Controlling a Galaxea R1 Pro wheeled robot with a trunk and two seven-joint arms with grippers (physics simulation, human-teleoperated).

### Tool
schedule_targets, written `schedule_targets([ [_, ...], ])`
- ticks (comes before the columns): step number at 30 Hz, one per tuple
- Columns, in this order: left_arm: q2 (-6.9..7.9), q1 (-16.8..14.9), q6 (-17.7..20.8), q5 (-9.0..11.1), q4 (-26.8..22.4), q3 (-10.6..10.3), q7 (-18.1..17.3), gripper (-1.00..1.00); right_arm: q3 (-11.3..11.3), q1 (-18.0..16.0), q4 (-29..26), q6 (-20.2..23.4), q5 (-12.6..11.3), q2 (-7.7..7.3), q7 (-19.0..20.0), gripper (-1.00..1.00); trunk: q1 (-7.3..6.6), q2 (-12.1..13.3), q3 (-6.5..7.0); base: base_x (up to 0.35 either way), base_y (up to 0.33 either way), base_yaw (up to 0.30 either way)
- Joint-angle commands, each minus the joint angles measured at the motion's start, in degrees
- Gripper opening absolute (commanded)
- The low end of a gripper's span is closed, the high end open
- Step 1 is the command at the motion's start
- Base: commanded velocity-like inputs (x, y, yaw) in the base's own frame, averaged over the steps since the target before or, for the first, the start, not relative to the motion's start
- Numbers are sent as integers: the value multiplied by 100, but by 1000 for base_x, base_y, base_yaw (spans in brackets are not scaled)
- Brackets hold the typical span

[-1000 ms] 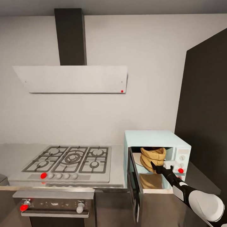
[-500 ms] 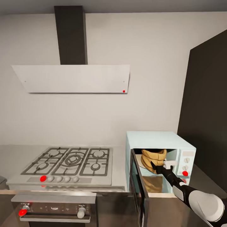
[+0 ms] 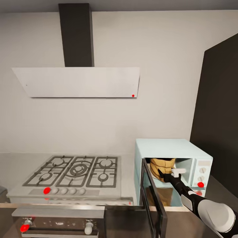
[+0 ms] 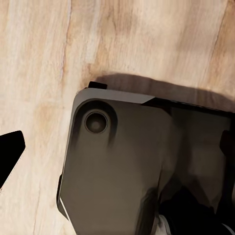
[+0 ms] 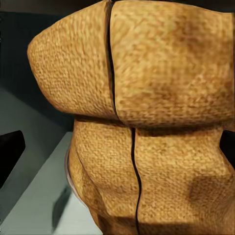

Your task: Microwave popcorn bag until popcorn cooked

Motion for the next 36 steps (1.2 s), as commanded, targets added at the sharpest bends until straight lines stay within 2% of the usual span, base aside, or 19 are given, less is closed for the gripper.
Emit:
schedule_targets([
  [1,0,-1,-6,4,0,27,1,100,-31,-5,21,-16,-15,-6,36,100,4,-3,-2,125,105,0],
  [14,3,-1,-12,4,0,27,1,100,-31,-5,21,-16,-15,-6,32,100,4,-3,-2,104,27,0],
  [32,-14,-1,-45,4,0,27,1,100,-31,-5,21,-16,-15,-6,31,100,4,-3,-2,26,0,0],
  [36,-14,-1,-41,4,0,27,1,100,-31,-5,21,-16,-15,-6,33,100,4,-3,-2,-192,0,0],
])
